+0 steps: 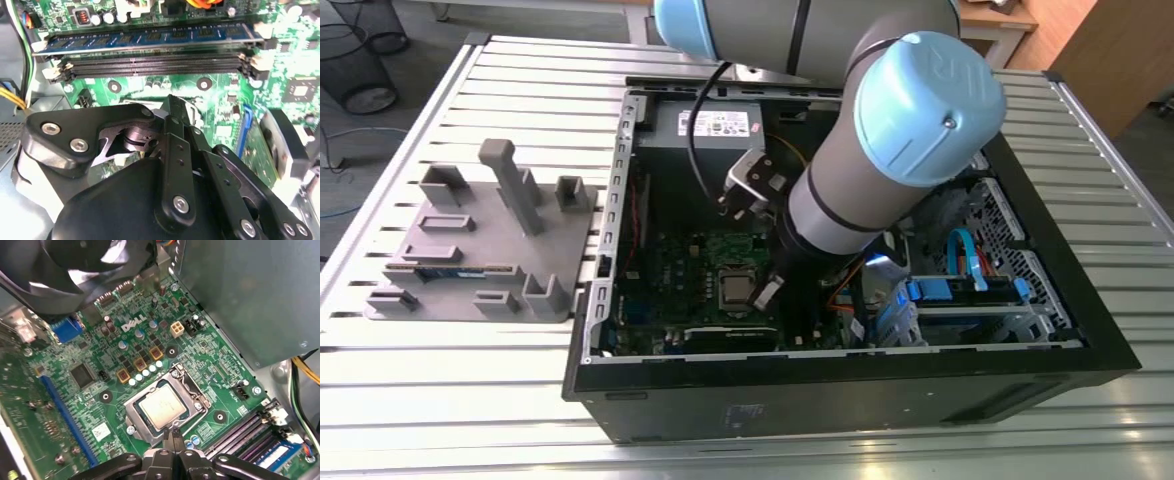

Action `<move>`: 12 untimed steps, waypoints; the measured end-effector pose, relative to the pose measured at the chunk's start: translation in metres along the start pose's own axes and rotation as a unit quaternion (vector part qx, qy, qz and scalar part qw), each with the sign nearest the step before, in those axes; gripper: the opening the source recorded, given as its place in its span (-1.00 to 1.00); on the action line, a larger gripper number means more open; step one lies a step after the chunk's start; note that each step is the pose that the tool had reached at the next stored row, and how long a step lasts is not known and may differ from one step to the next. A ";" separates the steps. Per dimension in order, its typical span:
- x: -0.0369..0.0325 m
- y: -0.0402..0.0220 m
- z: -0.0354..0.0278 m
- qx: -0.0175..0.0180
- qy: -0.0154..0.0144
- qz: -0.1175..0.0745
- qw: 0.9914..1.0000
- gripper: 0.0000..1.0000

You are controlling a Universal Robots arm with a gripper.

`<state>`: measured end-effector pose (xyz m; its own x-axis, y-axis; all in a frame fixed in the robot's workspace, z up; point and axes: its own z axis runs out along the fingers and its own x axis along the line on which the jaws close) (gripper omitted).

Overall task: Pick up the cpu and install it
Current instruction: 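Install the first cpu locking lever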

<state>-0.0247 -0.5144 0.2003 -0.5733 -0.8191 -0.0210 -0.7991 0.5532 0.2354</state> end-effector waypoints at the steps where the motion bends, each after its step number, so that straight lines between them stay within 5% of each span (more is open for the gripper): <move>1: -0.0002 0.0007 -0.0023 0.001 0.001 0.001 1.000 -0.79; 5: -0.0008 0.0022 -0.0077 0.006 0.005 0.012 1.000 -0.79; 12: -0.0012 0.0027 -0.0081 0.012 0.006 0.044 0.999 -0.79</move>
<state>-0.0247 -0.5132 0.2089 -0.6388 -0.7693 0.0100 -0.7503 0.6258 0.2130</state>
